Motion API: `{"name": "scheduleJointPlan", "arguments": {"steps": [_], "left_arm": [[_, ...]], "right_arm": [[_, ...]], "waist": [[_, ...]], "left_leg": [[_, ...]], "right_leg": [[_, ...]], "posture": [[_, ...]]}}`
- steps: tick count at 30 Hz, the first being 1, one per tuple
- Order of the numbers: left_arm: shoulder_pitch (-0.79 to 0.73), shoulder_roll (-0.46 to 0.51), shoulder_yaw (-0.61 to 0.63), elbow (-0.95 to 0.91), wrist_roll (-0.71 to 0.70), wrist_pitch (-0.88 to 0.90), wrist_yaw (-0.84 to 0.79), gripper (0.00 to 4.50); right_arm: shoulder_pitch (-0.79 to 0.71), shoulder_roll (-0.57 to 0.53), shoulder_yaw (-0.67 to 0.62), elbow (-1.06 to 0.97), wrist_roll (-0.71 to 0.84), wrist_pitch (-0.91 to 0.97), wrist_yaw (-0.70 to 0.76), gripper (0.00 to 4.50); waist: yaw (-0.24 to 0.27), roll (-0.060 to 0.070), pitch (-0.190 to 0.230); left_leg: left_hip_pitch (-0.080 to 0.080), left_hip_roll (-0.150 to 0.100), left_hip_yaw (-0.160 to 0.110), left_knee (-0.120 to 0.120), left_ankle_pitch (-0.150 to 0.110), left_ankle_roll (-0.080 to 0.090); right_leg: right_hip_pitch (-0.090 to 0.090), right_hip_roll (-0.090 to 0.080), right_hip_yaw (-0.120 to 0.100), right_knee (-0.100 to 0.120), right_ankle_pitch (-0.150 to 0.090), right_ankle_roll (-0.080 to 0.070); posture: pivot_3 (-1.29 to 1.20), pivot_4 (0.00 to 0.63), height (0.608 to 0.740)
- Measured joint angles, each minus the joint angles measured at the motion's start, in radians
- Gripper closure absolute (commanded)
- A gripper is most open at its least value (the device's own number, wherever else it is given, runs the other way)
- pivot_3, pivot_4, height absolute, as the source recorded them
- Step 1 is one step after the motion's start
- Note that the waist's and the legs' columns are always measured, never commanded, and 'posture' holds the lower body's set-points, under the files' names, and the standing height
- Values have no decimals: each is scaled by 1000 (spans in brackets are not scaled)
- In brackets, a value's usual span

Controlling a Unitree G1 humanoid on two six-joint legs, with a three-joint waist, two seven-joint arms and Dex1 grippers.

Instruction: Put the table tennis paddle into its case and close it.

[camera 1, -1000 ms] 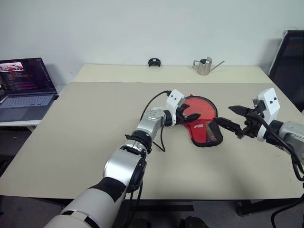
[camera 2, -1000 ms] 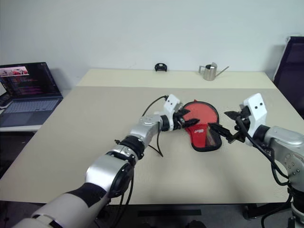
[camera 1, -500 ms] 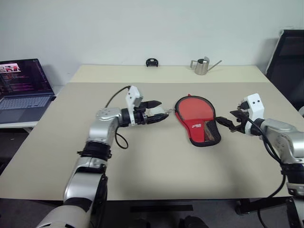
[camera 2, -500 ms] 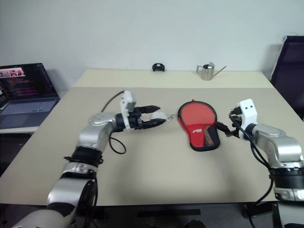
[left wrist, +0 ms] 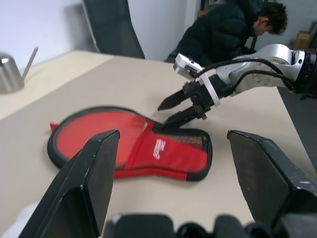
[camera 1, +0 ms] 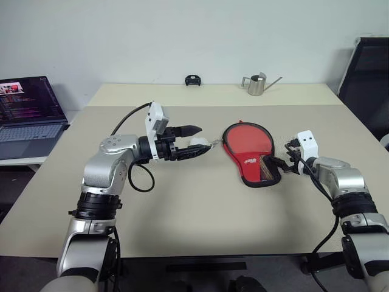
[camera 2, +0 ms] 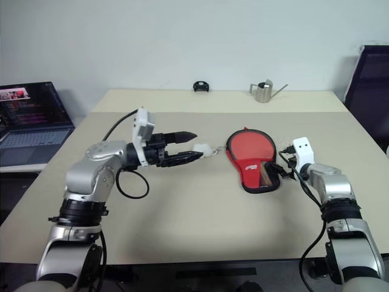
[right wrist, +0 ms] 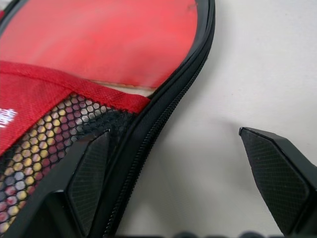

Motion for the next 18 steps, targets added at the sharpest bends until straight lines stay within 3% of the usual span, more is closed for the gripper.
{"name": "scheduleJointPlan", "arguments": {"steps": [16,18], "left_arm": [[0,17,0,3,-1,-7,13,690],[0,19,0,4,-1,-10,13,690]], "right_arm": [[-114,69,35,191,-111,-85,65,46],[-129,73,35,218,-120,-87,75,407]], "waist": [[-16,0,0],[-17,0,0]], "left_leg": [[5,0,1,0,1,-2],[6,0,1,0,1,-2]], "right_leg": [[0,0,2,7,0,0],[1,0,2,8,0,0]], "posture": [[0,150,740],[0,150,740]]}}
